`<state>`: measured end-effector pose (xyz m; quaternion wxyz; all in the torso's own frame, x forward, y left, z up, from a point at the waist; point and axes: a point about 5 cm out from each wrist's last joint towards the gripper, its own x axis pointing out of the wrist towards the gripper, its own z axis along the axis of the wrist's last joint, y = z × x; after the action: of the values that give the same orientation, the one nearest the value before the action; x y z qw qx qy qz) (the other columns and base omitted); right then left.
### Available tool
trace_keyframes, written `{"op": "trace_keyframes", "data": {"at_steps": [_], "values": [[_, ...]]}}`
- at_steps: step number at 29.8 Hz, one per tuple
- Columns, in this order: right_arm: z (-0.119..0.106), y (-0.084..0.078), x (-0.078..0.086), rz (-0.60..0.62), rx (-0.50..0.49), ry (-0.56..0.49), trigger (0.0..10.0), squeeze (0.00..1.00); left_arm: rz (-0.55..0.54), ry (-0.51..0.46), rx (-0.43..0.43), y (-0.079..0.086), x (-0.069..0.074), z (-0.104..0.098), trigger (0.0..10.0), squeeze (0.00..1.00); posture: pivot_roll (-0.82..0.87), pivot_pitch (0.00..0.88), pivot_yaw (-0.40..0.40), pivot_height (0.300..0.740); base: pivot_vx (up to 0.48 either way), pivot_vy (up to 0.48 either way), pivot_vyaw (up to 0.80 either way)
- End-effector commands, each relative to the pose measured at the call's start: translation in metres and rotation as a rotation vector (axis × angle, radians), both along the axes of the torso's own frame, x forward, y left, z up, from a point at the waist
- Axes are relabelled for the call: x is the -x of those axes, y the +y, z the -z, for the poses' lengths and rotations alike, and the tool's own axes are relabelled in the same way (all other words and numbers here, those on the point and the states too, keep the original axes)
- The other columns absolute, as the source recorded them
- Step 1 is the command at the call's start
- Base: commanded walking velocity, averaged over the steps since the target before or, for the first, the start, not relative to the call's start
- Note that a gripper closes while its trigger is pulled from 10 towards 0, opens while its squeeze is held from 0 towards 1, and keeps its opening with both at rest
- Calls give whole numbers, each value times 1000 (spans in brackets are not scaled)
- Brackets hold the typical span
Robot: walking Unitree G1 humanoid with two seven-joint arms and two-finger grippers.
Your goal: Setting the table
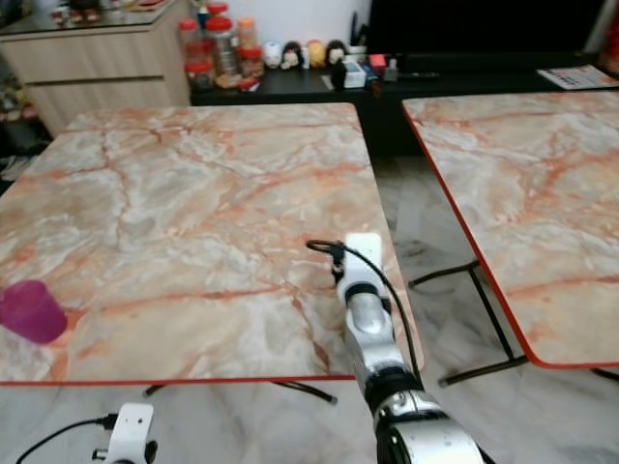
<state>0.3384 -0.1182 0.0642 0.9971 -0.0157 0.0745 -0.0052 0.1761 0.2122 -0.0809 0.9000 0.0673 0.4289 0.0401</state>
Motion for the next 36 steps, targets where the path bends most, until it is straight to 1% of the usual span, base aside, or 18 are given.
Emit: {"op": "trace_keyframes", "data": {"at_steps": [1, 4, 6, 11, 14, 16, 20, 23, 26, 30, 31, 36], "values": [[-1, 4, 5, -30, -1, -15, 10000, 0, -9, 20, -12, 4, 5, 2, 10000, 0, 22, 0, 29, 740, 0, 0, 0], [2, 0, 10, -25, -7, -8, 10000, 0, -2, 29, -15, 4, 7, 3, 10000, 0, 14, 0, 33, 740, 0, 0, 0], [2, -7, 13, -3, -11, -14, 10000, 0, 6, 36, -15, 4, 9, 4, 10000, 0, 8, 0, 35, 740, 0, 0, 0], [7, -21, 16, 45, 9, 13, 10000, 0, 26, 44, -12, 3, 10, 4, 10000, 0, -7, 0, 45, 740, 0, 0, 0], [6, -29, 14, 85, -19, 48, 10000, 0, 32, 39, -12, 2, 7, 3, 10000, 0, -8, 0, 46, 740, 0, 0, 0], [4, -31, 11, 90, -13, 54, 10000, 0, 35, 37, -11, 2, 5, 2, 10000, 0, -9, 0, 47, 740, 0, 0, 0], [-2, -34, 3, 89, -38, 62, 10000, 0, 43, 30, -11, 0, 0, 1, 10000, 0, -11, 0, 47, 740, 0, 0, 0], [-6, -30, -1, 39, -50, 64, 10000, 0, 41, 26, -9, -1, -1, 1, 10000, 0, -8, 0, 45, 740, 0, 0, 0], [-9, -27, -5, 17, -50, 61, 10000, 0, 37, 25, -8, -1, -1, 0, 10000, 0, -6, 0, 44, 740, 0, 0, 0], [-10, -19, -10, -18, -32, 93, 10000, 0, 27, 27, -5, -1, 0, 1, 10000, 0, -1, 0, 41, 740, 0, 0, 0], [-10, -19, -10, -18, -32, 93, 10000, 0, 27, 27, -5, -1, 0, 1, 10000, 0, -1, 0, 41, 740, 0, 0, 0], [-7, -8, -9, -42, -53, 108, 10000, 0, 23, 31, -2, -1, 2, 2, 10000, 0, 5, 0, 40, 740, 0, 0, 0]]}}
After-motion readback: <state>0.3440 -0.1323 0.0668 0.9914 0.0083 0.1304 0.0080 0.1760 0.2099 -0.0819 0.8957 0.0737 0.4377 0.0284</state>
